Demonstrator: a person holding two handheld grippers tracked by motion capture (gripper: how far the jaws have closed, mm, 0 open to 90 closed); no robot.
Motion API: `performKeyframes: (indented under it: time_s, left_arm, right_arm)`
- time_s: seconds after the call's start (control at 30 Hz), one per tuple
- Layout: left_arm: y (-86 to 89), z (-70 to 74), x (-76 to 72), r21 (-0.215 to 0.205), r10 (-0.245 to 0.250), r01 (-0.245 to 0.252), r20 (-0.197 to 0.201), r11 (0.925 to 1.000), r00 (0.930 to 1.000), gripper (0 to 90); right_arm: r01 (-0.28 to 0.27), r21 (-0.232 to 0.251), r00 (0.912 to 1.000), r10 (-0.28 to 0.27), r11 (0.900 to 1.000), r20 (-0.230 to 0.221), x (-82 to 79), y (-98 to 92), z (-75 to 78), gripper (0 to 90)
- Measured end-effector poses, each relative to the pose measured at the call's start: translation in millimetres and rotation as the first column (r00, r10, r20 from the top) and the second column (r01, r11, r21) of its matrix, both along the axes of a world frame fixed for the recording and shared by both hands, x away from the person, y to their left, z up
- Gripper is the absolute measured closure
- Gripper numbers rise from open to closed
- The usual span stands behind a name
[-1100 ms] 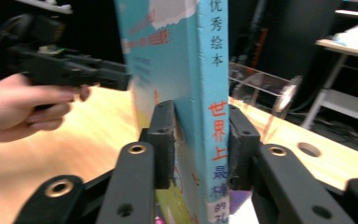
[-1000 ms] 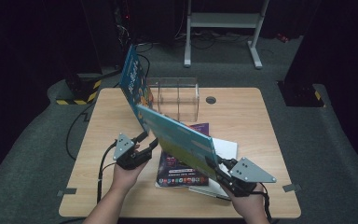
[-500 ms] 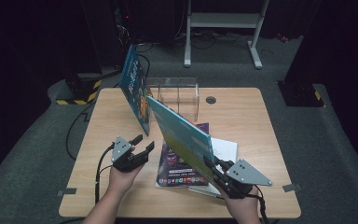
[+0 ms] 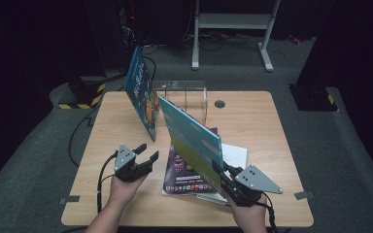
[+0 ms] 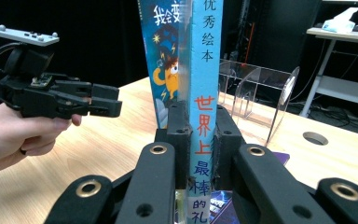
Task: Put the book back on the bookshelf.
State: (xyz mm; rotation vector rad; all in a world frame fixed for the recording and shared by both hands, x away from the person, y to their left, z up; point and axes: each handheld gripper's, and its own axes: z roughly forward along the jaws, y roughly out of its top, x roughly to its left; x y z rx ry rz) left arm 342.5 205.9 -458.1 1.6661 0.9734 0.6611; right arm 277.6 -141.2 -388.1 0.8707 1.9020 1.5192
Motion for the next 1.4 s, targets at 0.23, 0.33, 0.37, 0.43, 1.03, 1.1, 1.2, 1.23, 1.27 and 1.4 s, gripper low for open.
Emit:
performKeyframes:
  time_s: [0.23, 0.33, 0.37, 0.43, 1.03, 1.1, 1.2, 1.23, 1.27, 1.4]
  left_arm:
    - [3.9, -3.0, -2.8, -0.008, -0.021, 0.021, -0.020, 0.9997, 0.9996, 42.7]
    - [4.8, -4.4, -3.8, -0.014, -0.026, 0.025, -0.025, 0.9996, 0.9993, 43.0]
    - [5.1, -4.4, -4.5, -0.012, -0.028, 0.027, -0.023, 0.9995, 0.9993, 43.0]
    - [4.7, -3.7, -6.7, -0.008, -0.022, 0.022, -0.010, 0.9997, 0.9997, 42.1]
    - [16.2, -3.0, -10.7, -0.047, -0.010, 0.010, -0.012, 0.9988, 0.9999, 41.6]
    - [17.5, -3.8, -10.7, -0.050, -0.008, 0.007, -0.016, 0.9987, 0.9998, 41.8]
    - [19.1, -3.8, -11.2, -0.052, -0.005, 0.004, -0.014, 0.9986, 0.9999, 41.8]
    - [19.7, -3.4, -11.7, -0.056, -0.004, 0.003, -0.016, 0.9984, 0.9999, 41.9]
    - [20.4, -3.0, -11.8, -0.059, -0.003, 0.002, -0.013, 0.9983, 0.9999, 41.9]
    - [21.1, -2.5, -12.5, -0.069, 0.000, -0.001, -0.013, 0.9976, 0.9999, 42.1]
  right_arm:
    - [0.012, 0.009, 0.9998, -0.012, 1.000, 0.018, -1.6, 4.8, 0.0, 81.4]
    - [0.022, 0.018, 0.9996, -0.022, 1.000, 0.018, -1.3, 7.1, 1.1, 81.4]
    - [0.024, 0.018, 0.9995, -0.024, 1.000, 0.022, -1.2, 7.8, 1.3, 81.4]
    - [0.026, 0.019, 0.9994, -0.026, 0.999, 0.024, -0.6, 9.3, 1.7, 81.3]
    - [0.060, 0.041, 0.9943, -0.063, 0.997, 0.085, 2.9, 35.3, 8.2, 81.8]
    - [0.061, 0.047, 0.9938, -0.065, 0.997, 0.090, 5.2, 37.0, 9.8, 81.8]
    - [0.068, 0.059, 0.9928, -0.073, 0.996, 0.095, 8.6, 40.3, 12.4, 81.8]
    - [0.069, 0.064, 0.9924, -0.075, 0.996, 0.097, 9.6, 41.6, 13.1, 81.8]
    - [0.071, 0.066, 0.9919, -0.077, 0.995, 0.101, 10.7, 42.6, 13.7, 81.8]
    - [0.073, 0.071, 0.9904, -0.081, 0.995, 0.112, 15.0, 46.6, 15.4, 81.8]
